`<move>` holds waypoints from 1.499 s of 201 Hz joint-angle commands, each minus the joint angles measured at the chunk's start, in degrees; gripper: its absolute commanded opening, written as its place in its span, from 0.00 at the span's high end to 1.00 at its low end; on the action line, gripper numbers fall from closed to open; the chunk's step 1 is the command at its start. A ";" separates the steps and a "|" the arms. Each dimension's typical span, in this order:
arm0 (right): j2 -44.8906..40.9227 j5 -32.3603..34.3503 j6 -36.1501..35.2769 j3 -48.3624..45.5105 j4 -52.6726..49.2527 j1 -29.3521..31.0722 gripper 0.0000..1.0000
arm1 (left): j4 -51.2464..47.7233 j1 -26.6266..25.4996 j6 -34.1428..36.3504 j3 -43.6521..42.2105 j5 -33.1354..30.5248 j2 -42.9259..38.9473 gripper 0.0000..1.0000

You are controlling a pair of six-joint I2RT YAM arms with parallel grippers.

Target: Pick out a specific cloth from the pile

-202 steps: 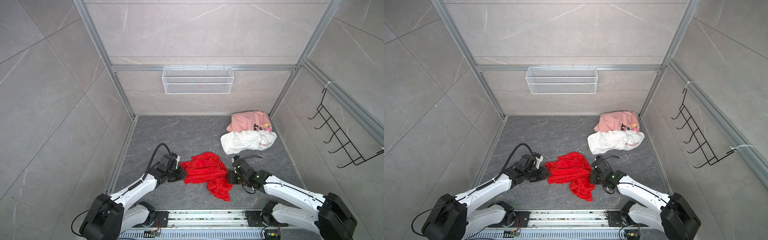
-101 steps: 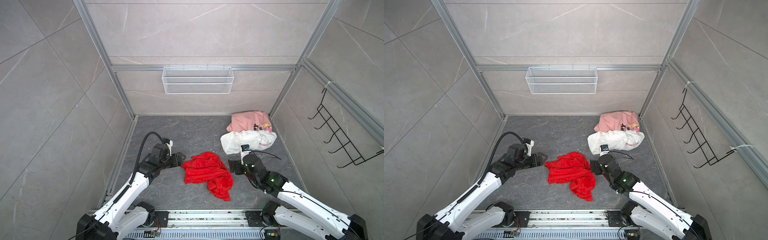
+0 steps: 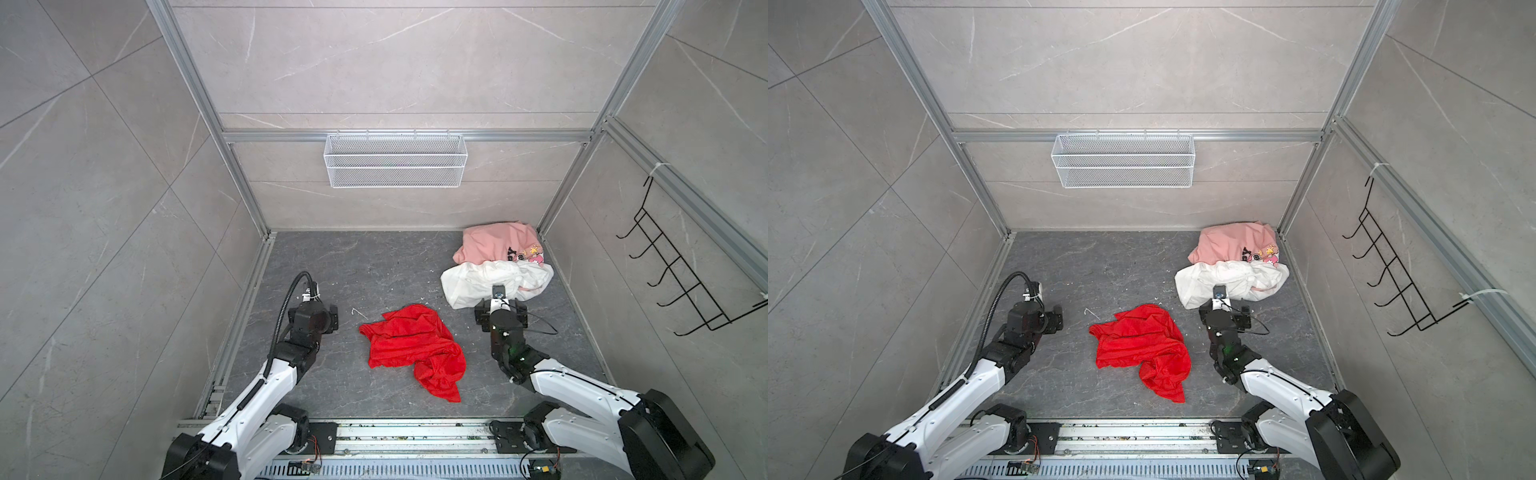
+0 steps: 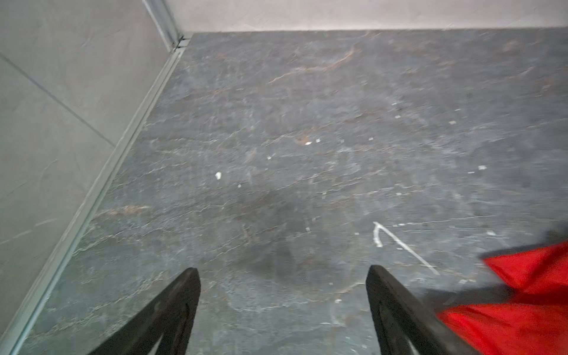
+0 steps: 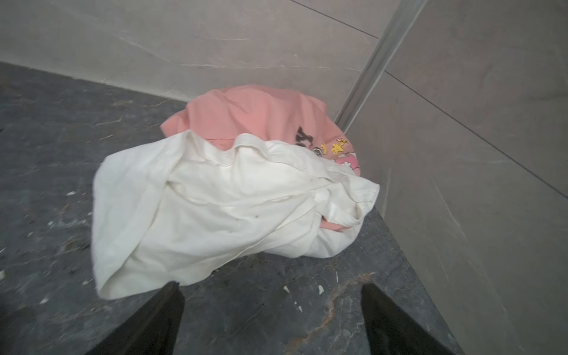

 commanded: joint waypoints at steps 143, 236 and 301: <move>23.34 -26.99 5.39 -5.72 36.01 -17.99 0.04 | 36.51 14.47 7.79 -0.07 12.49 26.72 0.14; 23.63 -31.72 7.85 0.26 24.55 -21.84 0.00 | 38.71 17.02 5.95 -0.94 15.58 27.69 0.01; 23.45 -35.60 5.67 0.81 23.33 -21.74 0.00 | 47.75 18.02 5.43 -4.95 17.40 29.64 0.00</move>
